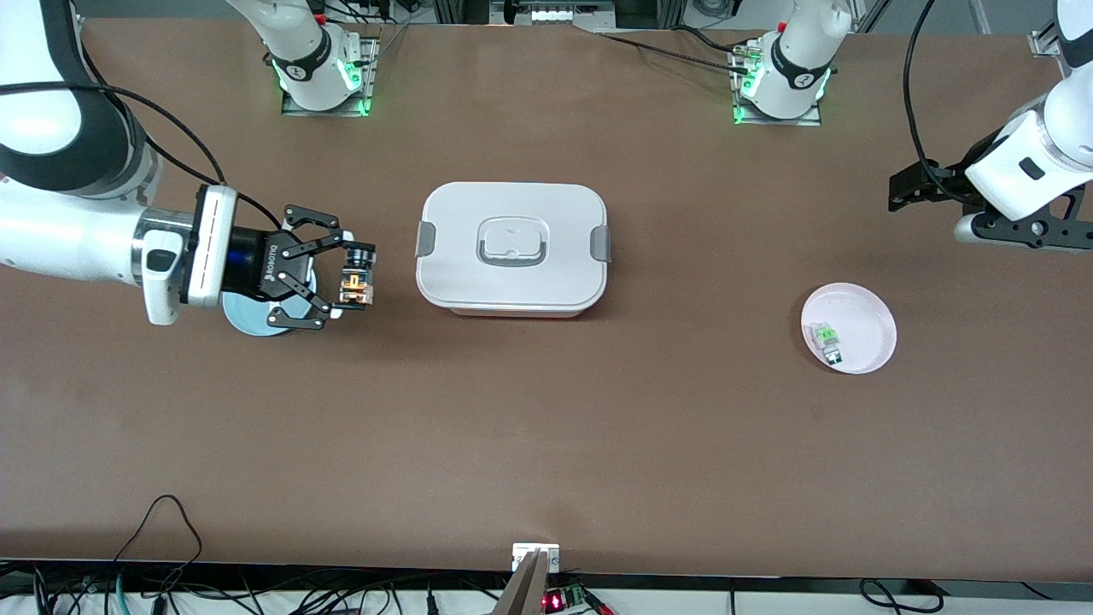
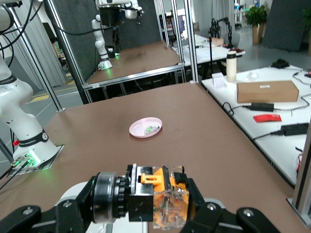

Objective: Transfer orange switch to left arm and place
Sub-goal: 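Carry the switch over the white box while the left gripper approaches, then grasp the orange switch with the left gripper beside the right gripper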

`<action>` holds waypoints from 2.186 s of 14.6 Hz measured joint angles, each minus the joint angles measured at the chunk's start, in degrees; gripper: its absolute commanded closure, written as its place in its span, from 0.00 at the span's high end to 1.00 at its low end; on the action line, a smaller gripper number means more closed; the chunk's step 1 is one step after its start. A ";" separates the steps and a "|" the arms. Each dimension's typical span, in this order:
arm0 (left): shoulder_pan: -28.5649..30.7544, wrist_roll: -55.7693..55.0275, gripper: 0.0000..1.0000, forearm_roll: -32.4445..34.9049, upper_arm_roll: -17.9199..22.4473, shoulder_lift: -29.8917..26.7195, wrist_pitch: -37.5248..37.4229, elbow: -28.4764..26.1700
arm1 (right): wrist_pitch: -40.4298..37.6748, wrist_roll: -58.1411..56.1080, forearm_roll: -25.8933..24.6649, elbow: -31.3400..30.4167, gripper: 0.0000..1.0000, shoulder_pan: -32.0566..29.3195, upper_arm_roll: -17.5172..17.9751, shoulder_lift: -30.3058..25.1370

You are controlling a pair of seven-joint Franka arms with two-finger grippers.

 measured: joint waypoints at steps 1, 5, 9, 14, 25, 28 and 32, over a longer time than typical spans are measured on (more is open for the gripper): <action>-0.01 0.00 1.00 -0.44 -0.01 0.01 -0.77 0.00 | 0.04 -1.98 1.19 -0.31 0.36 0.44 0.01 0.51; 0.00 0.00 1.00 -2.90 -0.01 0.04 -4.86 0.00 | 0.12 -7.97 6.83 -0.77 0.36 2.88 0.08 2.85; -0.02 0.00 1.00 -7.89 -0.03 0.88 -9.69 -0.01 | 3.31 -8.68 9.21 -0.75 0.36 6.01 0.13 3.06; -0.45 0.34 1.00 -15.16 -0.14 2.87 -14.61 -0.01 | 5.99 -9.88 12.47 -0.66 0.36 7.30 2.24 2.91; 0.93 18.29 1.00 -60.07 -0.04 6.88 0.02 -4.33 | 19.61 -10.56 16.41 -0.65 0.36 13.80 6.70 2.82; 0.54 28.33 1.00 -74.08 -0.06 11.66 3.92 -4.70 | 20.76 -10.56 16.45 -0.65 0.36 14.66 6.70 2.84; -2.12 36.86 1.00 -85.09 -1.76 16.94 11.53 -4.70 | 21.91 -10.56 16.72 -0.65 0.36 14.66 7.12 2.84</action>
